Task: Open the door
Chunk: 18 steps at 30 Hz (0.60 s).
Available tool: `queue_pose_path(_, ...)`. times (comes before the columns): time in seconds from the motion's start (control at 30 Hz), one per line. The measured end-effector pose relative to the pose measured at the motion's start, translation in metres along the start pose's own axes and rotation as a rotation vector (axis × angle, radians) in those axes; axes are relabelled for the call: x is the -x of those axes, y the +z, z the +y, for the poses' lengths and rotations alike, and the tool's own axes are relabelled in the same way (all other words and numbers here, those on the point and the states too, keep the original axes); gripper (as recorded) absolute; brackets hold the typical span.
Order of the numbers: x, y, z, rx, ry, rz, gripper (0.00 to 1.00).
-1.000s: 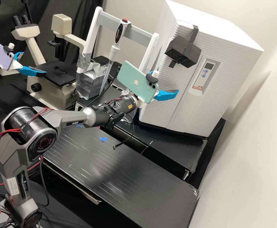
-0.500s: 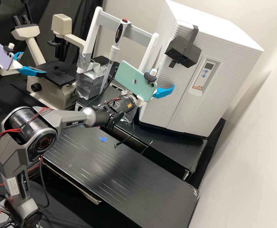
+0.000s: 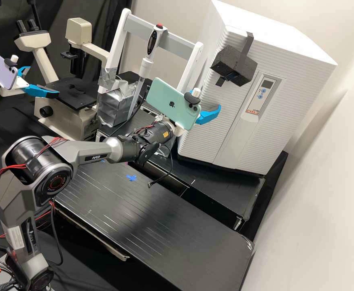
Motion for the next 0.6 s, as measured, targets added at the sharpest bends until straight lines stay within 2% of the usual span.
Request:
queue_pose_path(0.4,0.0,0.003,0.004,-0.007,-0.005,0.008,0.0)
queue_pose_path(0.6,0.003,0.012,0.009,-0.014,-0.001,0.017,0.0)
